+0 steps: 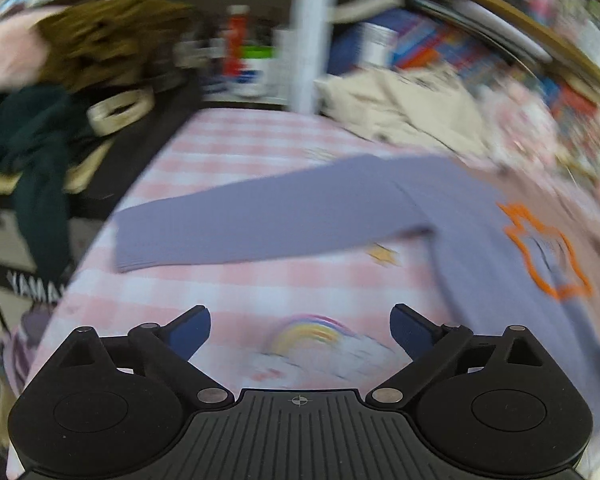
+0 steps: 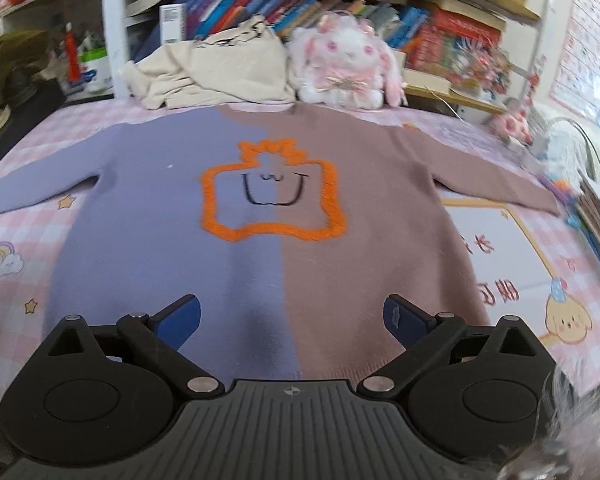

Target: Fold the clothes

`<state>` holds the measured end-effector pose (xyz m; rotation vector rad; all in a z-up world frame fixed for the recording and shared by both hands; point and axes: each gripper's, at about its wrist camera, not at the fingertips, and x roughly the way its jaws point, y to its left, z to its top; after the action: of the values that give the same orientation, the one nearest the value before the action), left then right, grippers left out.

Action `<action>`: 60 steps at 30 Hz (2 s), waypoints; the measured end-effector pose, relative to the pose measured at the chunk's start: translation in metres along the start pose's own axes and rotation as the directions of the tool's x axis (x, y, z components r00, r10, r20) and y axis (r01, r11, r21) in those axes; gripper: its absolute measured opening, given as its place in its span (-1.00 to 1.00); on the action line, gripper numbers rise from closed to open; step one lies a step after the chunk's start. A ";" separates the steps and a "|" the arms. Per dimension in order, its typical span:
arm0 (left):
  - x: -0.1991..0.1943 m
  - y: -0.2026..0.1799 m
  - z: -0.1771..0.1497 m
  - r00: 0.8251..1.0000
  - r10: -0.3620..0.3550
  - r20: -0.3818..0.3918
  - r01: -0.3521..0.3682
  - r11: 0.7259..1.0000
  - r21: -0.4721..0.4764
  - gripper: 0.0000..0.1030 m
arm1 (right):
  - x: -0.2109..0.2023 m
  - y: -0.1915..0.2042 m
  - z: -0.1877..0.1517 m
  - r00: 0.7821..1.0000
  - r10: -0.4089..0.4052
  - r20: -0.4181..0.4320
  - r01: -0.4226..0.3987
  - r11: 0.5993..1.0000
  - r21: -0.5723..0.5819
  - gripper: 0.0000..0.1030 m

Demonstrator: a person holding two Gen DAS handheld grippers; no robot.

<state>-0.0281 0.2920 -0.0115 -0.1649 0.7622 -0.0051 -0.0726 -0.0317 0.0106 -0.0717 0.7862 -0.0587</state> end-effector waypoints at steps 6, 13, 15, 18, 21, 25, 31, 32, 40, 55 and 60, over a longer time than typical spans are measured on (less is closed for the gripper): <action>0.021 0.068 0.010 0.998 0.064 0.015 -0.060 0.975 -0.213 0.91 | -0.006 0.006 0.003 1.000 -0.015 0.020 0.015 0.999 -0.045 0.92; 0.040 0.109 0.017 0.997 0.039 0.062 -0.012 0.922 -0.387 0.78 | -0.006 -0.004 0.002 0.999 -0.054 0.000 0.054 0.998 -0.011 0.92; 0.045 0.114 0.018 0.997 0.052 0.063 -0.020 0.907 -0.421 0.68 | -0.007 -0.004 0.001 0.998 -0.059 -0.003 0.059 0.998 -0.010 0.92; 0.052 0.114 0.023 0.996 0.058 0.069 -0.023 0.901 -0.434 0.42 | -0.008 -0.005 0.000 0.998 -0.061 -0.006 0.061 0.998 -0.009 0.92; 0.059 0.112 0.028 0.996 0.055 0.075 -0.017 0.897 -0.442 0.34 | -0.008 -0.007 -0.001 0.998 -0.065 -0.012 0.065 0.998 -0.006 0.92; 0.066 0.104 0.032 0.997 -0.022 0.077 0.058 0.869 -0.492 0.34 | -0.007 -0.007 -0.002 0.998 -0.067 -0.018 0.067 0.998 0.003 0.92; 0.073 0.085 0.029 0.988 -0.138 0.076 0.157 0.818 -0.554 0.34 | -0.003 -0.005 -0.002 0.998 -0.053 -0.022 0.053 0.999 0.006 0.92; 0.074 0.082 0.029 0.986 -0.149 0.075 0.166 0.815 -0.555 0.35 | -0.003 -0.005 -0.002 0.998 -0.051 -0.022 0.051 0.999 0.007 0.92; 0.073 0.093 0.026 0.987 -0.121 0.103 0.159 0.764 -0.626 0.37 | -0.002 -0.006 -0.002 0.998 -0.050 -0.025 0.051 0.998 0.021 0.92; 0.070 0.141 0.019 0.995 -0.005 0.104 0.083 0.639 -0.765 -0.68 | -0.001 -0.013 -0.005 0.995 -0.086 -0.043 0.088 0.995 0.051 0.92; 0.072 0.145 0.017 0.996 0.004 0.091 0.068 0.639 -0.766 -0.91 | -0.004 -0.016 -0.008 0.994 -0.096 -0.056 0.099 0.994 0.052 0.92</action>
<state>0.0275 0.4333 -0.0709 -1.0059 0.6318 0.3040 -0.0814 -0.0475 0.0088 -0.0563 0.8334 -0.1752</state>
